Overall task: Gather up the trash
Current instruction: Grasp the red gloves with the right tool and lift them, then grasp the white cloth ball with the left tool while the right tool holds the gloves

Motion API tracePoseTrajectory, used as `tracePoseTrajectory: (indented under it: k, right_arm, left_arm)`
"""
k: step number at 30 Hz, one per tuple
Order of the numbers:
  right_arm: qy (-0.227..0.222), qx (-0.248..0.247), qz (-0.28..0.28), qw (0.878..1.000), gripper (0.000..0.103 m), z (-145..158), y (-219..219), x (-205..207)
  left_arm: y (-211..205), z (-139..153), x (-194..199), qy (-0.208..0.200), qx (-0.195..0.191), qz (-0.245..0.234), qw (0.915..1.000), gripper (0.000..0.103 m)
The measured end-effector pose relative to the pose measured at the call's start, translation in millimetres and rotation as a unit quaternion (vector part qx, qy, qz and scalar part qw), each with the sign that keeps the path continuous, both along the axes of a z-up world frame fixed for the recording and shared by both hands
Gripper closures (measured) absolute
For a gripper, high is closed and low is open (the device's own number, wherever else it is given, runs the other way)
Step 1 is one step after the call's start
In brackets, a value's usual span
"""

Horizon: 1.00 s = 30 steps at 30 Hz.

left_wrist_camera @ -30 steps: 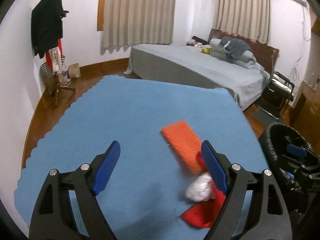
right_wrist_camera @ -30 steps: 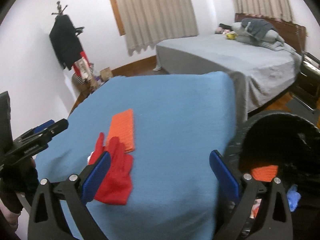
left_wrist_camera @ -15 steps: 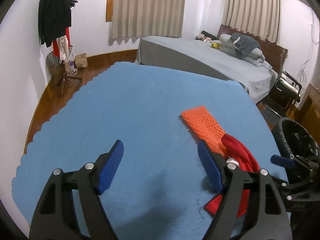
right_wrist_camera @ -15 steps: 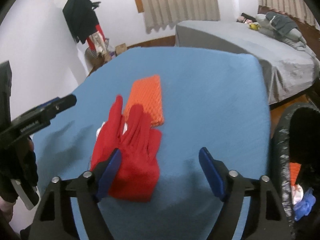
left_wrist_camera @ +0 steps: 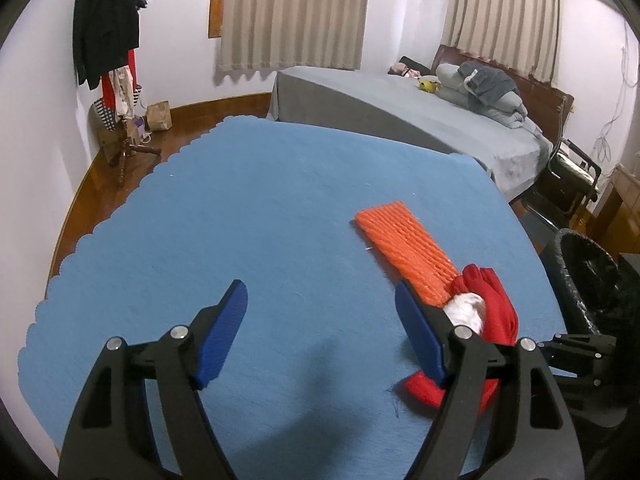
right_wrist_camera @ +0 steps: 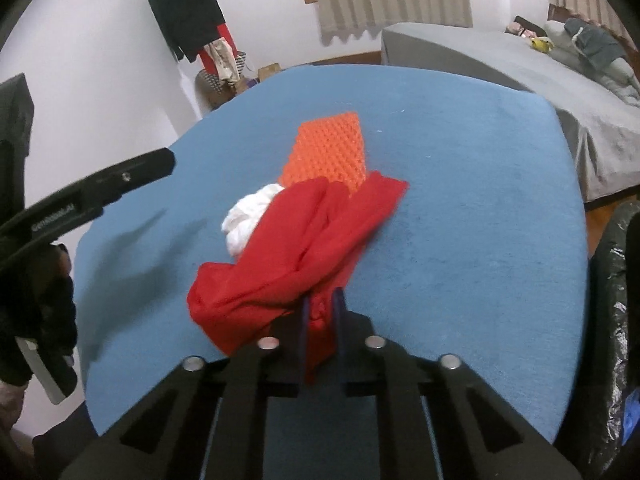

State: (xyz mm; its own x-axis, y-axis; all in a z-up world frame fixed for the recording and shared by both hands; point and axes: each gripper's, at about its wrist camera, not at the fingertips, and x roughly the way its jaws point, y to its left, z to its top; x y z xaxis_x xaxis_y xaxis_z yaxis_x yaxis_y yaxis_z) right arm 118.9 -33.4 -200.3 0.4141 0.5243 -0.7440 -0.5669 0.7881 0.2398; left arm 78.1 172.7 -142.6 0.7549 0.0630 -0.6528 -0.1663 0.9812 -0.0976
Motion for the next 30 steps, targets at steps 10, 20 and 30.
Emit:
tracePoseTrajectory:
  k: [10, 20, 30]
  right_arm:
    - [-0.041, 0.023, -0.060, 0.997, 0.094, 42.0, -43.3, 13.1]
    - [-0.055, 0.010, -0.103, 0.993, 0.093, 48.9, -64.1, 31.8]
    - [-0.008, 0.026, -0.055, 0.998, 0.043, 29.2, -44.9, 23.2]
  left_arm:
    - [-9.5, -2.2, -1.0, 0.001, 0.001, -0.012, 0.9999, 0.029]
    - [-34.5, -7.3, 4.3, 0.004, -0.006, -0.039, 0.9992, 0.029]
    - [-33.1, -12.7, 6.1, 0.011, 0.000, -0.038, 0.9992, 0.029]
